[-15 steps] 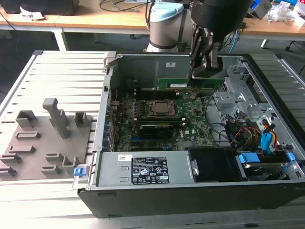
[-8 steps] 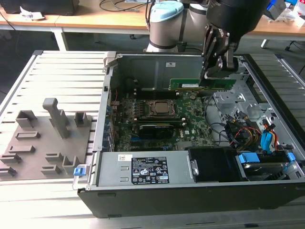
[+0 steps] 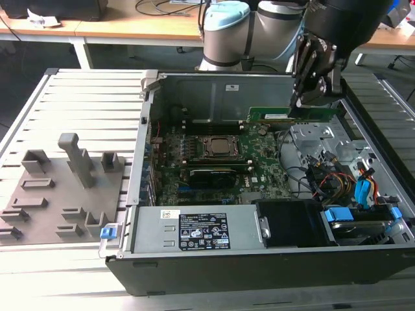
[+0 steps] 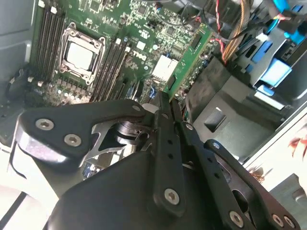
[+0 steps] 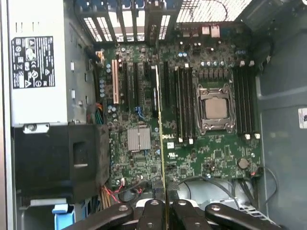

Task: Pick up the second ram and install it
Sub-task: 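Pick up the second ram and move it above second insertion slot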

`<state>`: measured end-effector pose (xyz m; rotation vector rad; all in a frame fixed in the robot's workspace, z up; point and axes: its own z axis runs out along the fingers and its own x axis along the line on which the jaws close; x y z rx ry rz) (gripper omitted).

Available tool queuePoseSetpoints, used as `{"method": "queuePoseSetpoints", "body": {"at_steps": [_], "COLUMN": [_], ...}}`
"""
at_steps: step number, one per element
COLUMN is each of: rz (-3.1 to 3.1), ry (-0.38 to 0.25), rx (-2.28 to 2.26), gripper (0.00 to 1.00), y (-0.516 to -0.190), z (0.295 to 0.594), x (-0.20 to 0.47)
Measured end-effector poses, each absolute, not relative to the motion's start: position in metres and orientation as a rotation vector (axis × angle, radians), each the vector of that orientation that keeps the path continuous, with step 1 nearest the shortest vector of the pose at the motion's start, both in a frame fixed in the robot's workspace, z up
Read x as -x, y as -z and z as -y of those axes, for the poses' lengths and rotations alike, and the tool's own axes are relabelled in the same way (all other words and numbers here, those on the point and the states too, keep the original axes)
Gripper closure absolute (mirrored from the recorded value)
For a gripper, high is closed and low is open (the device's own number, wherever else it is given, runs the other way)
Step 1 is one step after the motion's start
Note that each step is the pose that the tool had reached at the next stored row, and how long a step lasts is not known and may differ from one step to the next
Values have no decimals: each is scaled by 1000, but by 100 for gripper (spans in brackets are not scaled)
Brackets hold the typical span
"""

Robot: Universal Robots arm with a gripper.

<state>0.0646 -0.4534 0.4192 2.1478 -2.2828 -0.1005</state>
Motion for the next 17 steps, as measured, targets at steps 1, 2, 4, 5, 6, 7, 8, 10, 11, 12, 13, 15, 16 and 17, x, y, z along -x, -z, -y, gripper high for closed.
{"method": "queuePoseSetpoints", "body": {"at_steps": [1, 2, 4, 5, 6, 7, 8, 10, 11, 12, 13, 15, 16, 17], "rz": [2295, 2301, 2301, 2301, 2301, 2301, 2301, 2301, 2301, 2301, 2301, 2301, 2301, 2301], "ry": [108, 114, 114, 114, 114, 114, 114, 114, 114, 114, 114, 114, 114, 114], "rx": [-2140, -2138, -2138, -2138, -2138, -2138, -2138, -2138, -2138, -2138, -2138, -2138, -2138, -2138], "gripper": [87, 87, 87, 87, 87, 87, 87, 87, 87, 87, 87, 87, 87, 87], "y": [-418, -418, -418, -418, -418, -417, -416, -412, -408, -405, -404, -399, -397, -394], "z": [453, 453, 453, 453, 453, 453, 453, 452, 452, 452, 452, 452, 452, 452], "x": [-77, -75, -75, -75, -74, -69, -66, -60, -58, -57, -56, -55, -55, -54]}}
